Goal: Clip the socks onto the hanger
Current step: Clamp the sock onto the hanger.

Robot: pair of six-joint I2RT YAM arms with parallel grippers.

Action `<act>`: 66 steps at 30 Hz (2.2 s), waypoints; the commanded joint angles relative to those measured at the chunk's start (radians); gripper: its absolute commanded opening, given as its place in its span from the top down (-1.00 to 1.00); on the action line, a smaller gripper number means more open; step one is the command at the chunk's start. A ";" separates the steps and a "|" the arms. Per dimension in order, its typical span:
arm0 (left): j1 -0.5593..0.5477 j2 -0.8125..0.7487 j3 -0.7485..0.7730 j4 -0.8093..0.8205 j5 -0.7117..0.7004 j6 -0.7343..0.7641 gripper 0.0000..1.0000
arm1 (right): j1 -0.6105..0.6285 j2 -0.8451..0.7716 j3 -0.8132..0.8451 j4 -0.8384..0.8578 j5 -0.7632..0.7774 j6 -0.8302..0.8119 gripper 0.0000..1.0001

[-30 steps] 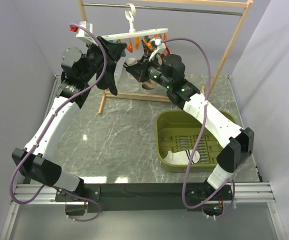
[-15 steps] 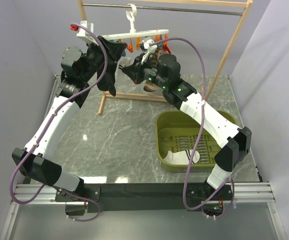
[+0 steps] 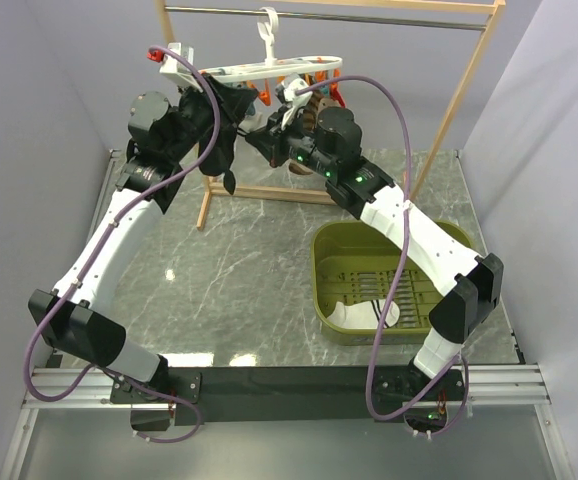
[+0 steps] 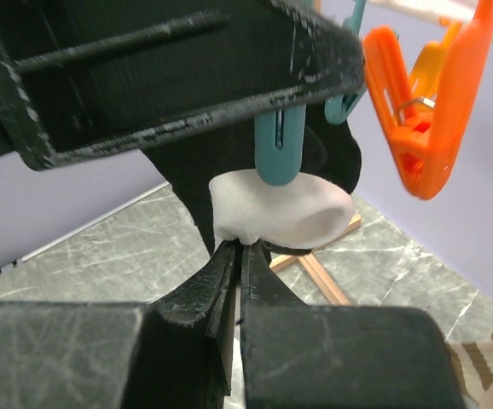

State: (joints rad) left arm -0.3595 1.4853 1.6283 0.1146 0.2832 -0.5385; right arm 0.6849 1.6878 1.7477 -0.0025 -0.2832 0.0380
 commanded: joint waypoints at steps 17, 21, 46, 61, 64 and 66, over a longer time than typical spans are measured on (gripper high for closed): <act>0.008 -0.007 0.061 0.048 0.031 -0.012 0.52 | 0.001 -0.005 0.056 0.050 -0.022 -0.075 1.00; 0.031 -0.008 0.078 0.043 0.030 -0.053 0.52 | 0.004 -0.052 -0.033 0.096 -0.008 -0.090 1.00; 0.068 -0.002 0.051 0.096 0.094 -0.146 0.52 | 0.031 -0.135 -0.289 0.513 -0.008 -0.303 1.00; 0.068 -0.005 0.030 0.126 0.139 -0.149 0.52 | 0.053 -0.048 -0.143 0.430 0.056 -0.309 1.00; 0.068 -0.003 0.033 0.129 0.143 -0.150 0.52 | 0.054 -0.037 -0.129 0.409 0.055 -0.313 1.00; 0.068 -0.005 0.042 0.126 0.142 -0.149 0.52 | 0.056 -0.036 -0.134 0.406 0.056 -0.316 1.00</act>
State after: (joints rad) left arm -0.2886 1.4960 1.6535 0.1692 0.3958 -0.6746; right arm 0.7303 1.6447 1.5711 0.3973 -0.2440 -0.2638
